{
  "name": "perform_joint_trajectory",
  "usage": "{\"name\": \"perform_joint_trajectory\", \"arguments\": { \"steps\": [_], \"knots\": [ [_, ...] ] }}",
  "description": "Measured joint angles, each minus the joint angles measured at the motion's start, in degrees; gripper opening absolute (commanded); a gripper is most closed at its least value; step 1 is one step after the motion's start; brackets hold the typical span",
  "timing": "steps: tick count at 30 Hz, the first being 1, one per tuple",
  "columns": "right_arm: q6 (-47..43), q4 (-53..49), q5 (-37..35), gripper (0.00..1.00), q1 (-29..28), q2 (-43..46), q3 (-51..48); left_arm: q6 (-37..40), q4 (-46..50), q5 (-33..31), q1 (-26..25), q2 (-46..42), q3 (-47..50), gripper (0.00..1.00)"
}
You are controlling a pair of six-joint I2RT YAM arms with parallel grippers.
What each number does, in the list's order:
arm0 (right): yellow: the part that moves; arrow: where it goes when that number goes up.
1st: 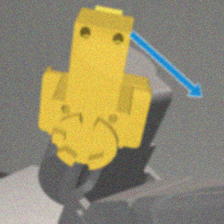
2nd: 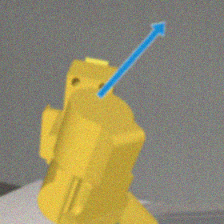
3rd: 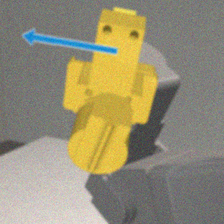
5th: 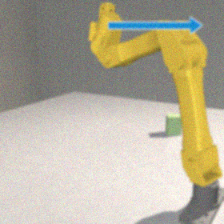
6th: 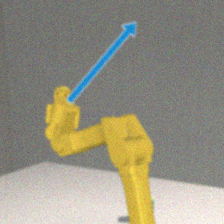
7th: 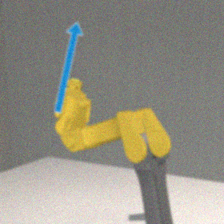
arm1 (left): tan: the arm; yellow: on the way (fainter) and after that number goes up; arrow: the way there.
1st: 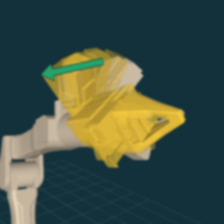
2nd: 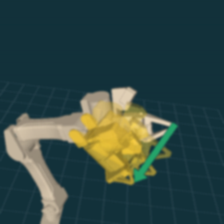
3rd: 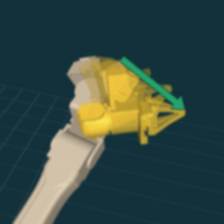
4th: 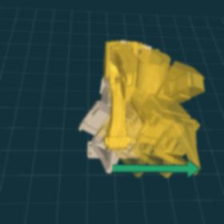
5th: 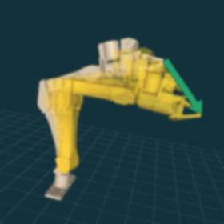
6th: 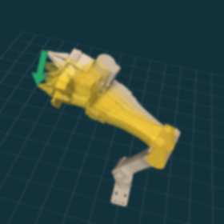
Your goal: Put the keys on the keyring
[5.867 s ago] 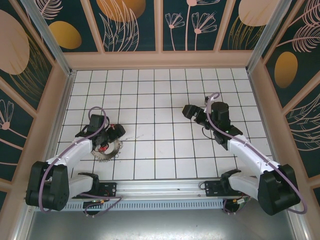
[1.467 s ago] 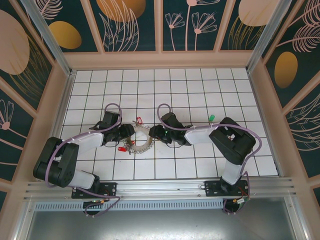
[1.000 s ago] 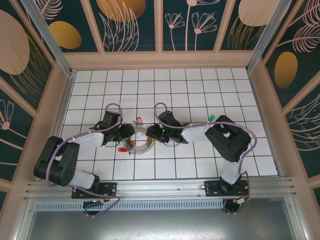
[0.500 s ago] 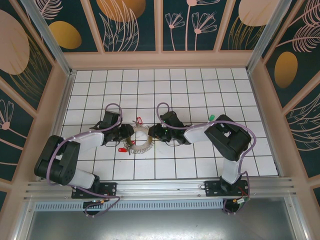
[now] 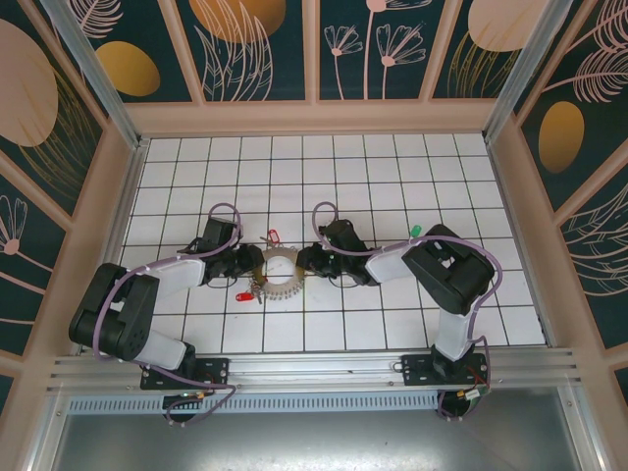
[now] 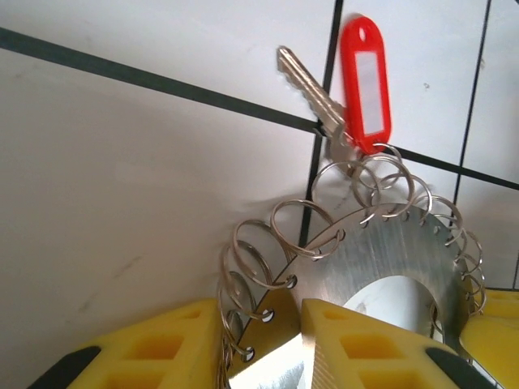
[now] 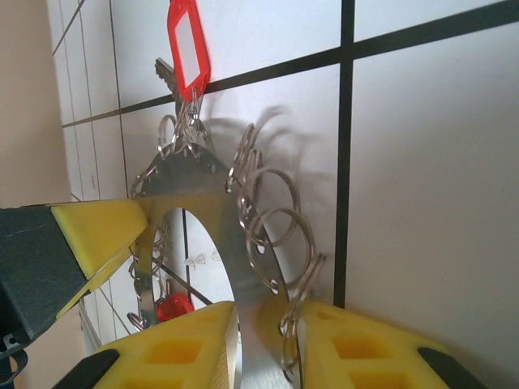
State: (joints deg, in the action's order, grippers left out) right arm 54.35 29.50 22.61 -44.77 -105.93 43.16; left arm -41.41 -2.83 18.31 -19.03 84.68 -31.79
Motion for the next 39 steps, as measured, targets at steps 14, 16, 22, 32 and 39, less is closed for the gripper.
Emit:
{"name": "perform_joint_trajectory", "arguments": {
  "steps": [14,16,22,32,39],
  "knots": [
    [-0.22,2.05,1.55,0.1,1.38,3.15,-2.08,-0.39,0.02,0.46,-0.04,0.44,-0.02,0.4],
    [-0.22,2.51,1.6,0.1,1.66,4.46,-2.29,-0.85,0.02,0.37,-0.07,0.2,-0.02,0.47],
    [-0.22,2.86,1.99,0.08,3.04,8.33,-3.87,-1.92,0.26,-1.73,-0.15,-3.91,-0.07,0.72],
    [1.16,5.29,6.78,0.08,9.7,20.15,-7.87,-2.89,-0.66,-3.1,-0.15,-15.96,-2.67,0.92],
    [1.57,6.32,9.44,0.09,13.05,28.94,-7.87,-5.7,-7.34,6.86,-0.15,-15.82,-5.27,0.81]
  ]
}}
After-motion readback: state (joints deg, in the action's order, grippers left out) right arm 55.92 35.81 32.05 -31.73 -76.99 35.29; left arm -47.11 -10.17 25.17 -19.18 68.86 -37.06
